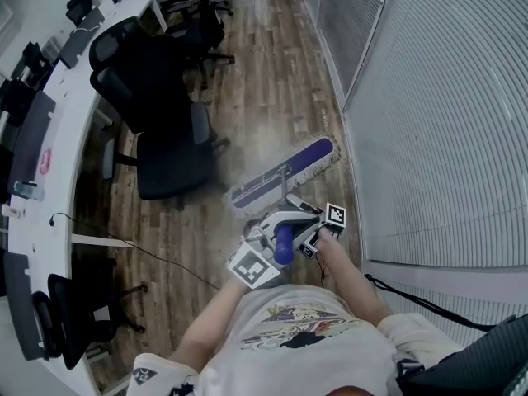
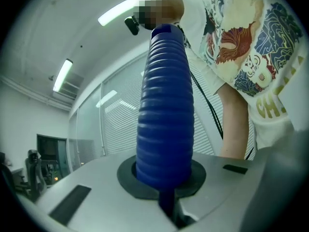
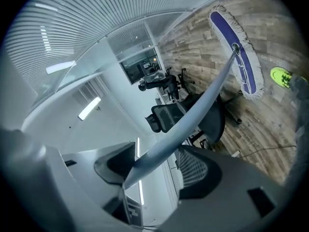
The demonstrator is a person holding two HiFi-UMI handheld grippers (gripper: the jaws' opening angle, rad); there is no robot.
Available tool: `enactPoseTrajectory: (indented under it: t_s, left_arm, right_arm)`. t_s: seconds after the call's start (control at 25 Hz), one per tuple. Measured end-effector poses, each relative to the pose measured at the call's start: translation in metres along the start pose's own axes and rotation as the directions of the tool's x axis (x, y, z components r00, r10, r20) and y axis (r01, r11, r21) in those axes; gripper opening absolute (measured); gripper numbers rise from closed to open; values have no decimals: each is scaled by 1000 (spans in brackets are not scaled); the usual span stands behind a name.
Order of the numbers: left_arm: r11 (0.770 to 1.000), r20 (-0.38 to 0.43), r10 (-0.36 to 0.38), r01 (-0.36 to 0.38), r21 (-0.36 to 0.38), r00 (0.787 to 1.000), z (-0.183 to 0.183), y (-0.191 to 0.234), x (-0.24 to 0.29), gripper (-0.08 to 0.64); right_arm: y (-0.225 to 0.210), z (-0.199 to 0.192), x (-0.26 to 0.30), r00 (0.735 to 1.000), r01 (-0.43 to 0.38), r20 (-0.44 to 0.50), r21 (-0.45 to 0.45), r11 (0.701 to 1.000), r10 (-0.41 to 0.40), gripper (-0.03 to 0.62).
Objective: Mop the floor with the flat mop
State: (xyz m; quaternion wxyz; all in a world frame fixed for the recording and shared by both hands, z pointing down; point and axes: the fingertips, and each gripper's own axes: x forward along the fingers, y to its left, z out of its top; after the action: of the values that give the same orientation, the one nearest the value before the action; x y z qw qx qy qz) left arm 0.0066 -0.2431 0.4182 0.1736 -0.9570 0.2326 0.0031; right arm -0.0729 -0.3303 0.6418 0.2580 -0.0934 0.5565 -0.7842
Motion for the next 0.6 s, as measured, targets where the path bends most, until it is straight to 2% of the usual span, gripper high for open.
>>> enactPoseTrajectory:
  t_s: [0.08, 0.32, 0.48, 0.6]
  left_arm:
    - [1000, -15, 11, -11, -16, 1000, -9, 29, 0, -2]
    - [1000, 41, 28, -28, 7, 999, -33, 133, 26, -2]
    - [1000, 46, -3, 3, 13, 999, -60, 191, 42, -2]
    - [998, 13, -48, 48, 39, 999, -87, 218, 57, -2]
  right_arm:
    - [5, 14, 25, 1000, 11, -11, 2, 1000, -11, 267]
    - [29, 86, 99, 998, 56, -34, -12, 998, -57, 268]
    - [39, 139, 143, 998, 55, 13, -19, 998, -54, 268]
    - [42, 178, 168, 997, 51, 57, -20, 998, -50, 268]
